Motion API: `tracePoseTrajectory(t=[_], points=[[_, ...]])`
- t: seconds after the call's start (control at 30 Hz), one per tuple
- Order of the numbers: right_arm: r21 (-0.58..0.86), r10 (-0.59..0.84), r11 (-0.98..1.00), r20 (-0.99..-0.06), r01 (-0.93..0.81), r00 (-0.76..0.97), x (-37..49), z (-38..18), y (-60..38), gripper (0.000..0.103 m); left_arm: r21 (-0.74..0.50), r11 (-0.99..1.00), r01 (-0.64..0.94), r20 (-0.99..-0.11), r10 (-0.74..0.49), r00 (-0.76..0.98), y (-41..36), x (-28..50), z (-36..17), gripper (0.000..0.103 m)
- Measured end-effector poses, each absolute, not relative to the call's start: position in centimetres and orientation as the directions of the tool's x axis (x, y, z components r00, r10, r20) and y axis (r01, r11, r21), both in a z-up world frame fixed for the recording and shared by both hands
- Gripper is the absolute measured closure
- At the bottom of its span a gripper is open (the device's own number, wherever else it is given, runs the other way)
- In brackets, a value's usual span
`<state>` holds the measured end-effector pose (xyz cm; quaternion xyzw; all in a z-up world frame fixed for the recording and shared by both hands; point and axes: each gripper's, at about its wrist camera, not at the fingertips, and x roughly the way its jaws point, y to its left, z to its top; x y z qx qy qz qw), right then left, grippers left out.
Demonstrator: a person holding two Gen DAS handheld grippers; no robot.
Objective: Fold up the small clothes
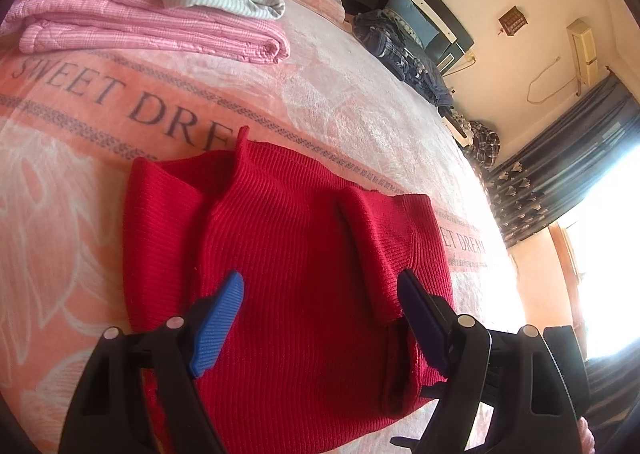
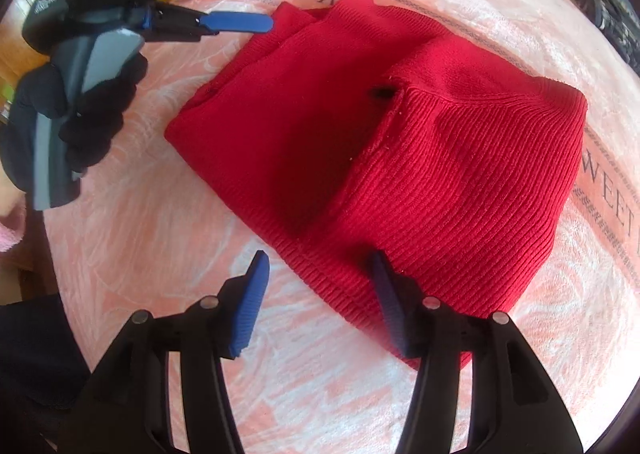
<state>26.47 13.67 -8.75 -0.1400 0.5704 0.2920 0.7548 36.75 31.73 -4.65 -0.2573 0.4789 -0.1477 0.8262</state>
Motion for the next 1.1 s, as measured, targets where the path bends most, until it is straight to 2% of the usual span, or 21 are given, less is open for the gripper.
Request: tracePoseTrajectory(t=[0.03, 0.1, 0.13, 0.17, 0.33, 0.4, 0.57, 0.83, 0.93, 1.0, 1.03, 1.07, 1.1], points=[[0.107, 0.269, 0.789, -0.946, -0.605, 0.183, 26.5, -9.2, 13.8, 0.052, -0.569, 0.823, -0.001, -0.716, -0.494, 0.493, 31.6, 36.8, -4.7, 0.023], [0.093, 0.262, 0.792, -0.944, -0.603, 0.199, 26.6, -9.6, 13.5, 0.076, -0.577, 0.817, 0.003, -0.714, -0.506, 0.484, 31.5, 36.8, -4.8, 0.023], [0.121, 0.285, 0.794, -0.94, -0.596, 0.188, 26.8, -9.5, 13.1, 0.083, -0.583, 0.813, 0.004, -0.712, -0.513, 0.479, 31.4, 36.8, -4.8, 0.023], [0.186, 0.332, 0.796, -0.93, -0.576, 0.159, 27.2, -9.3, 12.2, 0.095, -0.59, 0.807, 0.005, -0.709, -0.522, 0.474, 31.2, 36.8, -4.9, 0.023], [0.474, 0.57, 0.76, -0.815, -0.445, 0.104, 28.7, -7.0, 7.3, 0.097, -0.668, 0.744, -0.008, -0.673, -0.599, 0.434, 30.2, 37.3, -5.6, 0.023], [0.532, 0.626, 0.732, -0.771, -0.425, 0.113, 28.7, -5.8, 5.7, 0.098, -0.707, 0.707, -0.021, -0.653, -0.641, 0.403, 29.2, 37.7, -6.2, 0.023], [0.569, 0.678, 0.703, -0.717, -0.426, 0.16, 28.6, -3.1, 3.1, 0.098, -0.829, 0.553, -0.089, -0.55, -0.774, 0.315, 25.8, 39.3, -8.5, 0.023], [0.61, 0.726, 0.664, -0.666, -0.433, 0.174, 28.2, -1.2, 0.1, 0.098, -0.854, 0.505, -0.123, -0.519, -0.809, 0.278, 20.8, 42.4, -10.6, 0.023], [0.617, 0.732, 0.658, -0.658, -0.43, 0.176, 28.3, -1.0, -0.2, 0.098, -0.86, 0.501, -0.1, -0.506, -0.81, 0.296, 20.2, 43.4, -10.8, 0.026], [0.624, 0.738, 0.654, -0.651, -0.429, 0.178, 28.2, -0.9, -0.6, 0.098, -0.861, 0.502, -0.073, -0.5, -0.815, 0.292, 19.8, 43.8, -10.9, 0.047], [0.629, 0.742, 0.65, -0.647, -0.428, 0.176, 28.1, -0.8, -0.7, 0.098, -0.855, 0.514, -0.061, -0.509, -0.813, 0.283, 19.7, 44.0, -10.9, 0.064], [0.632, 0.745, 0.646, -0.644, -0.428, 0.174, 28.1, -0.8, -0.7, 0.098, -0.854, 0.518, -0.047, -0.509, -0.815, 0.277, 19.6, 44.1, -11.1, 0.076], [0.631, 0.745, 0.646, -0.645, -0.429, 0.172, 27.9, -0.8, -0.6, 0.098, -0.852, 0.522, -0.033, -0.51, -0.815, 0.276, 19.8, 44.2, -11.1, 0.08]])
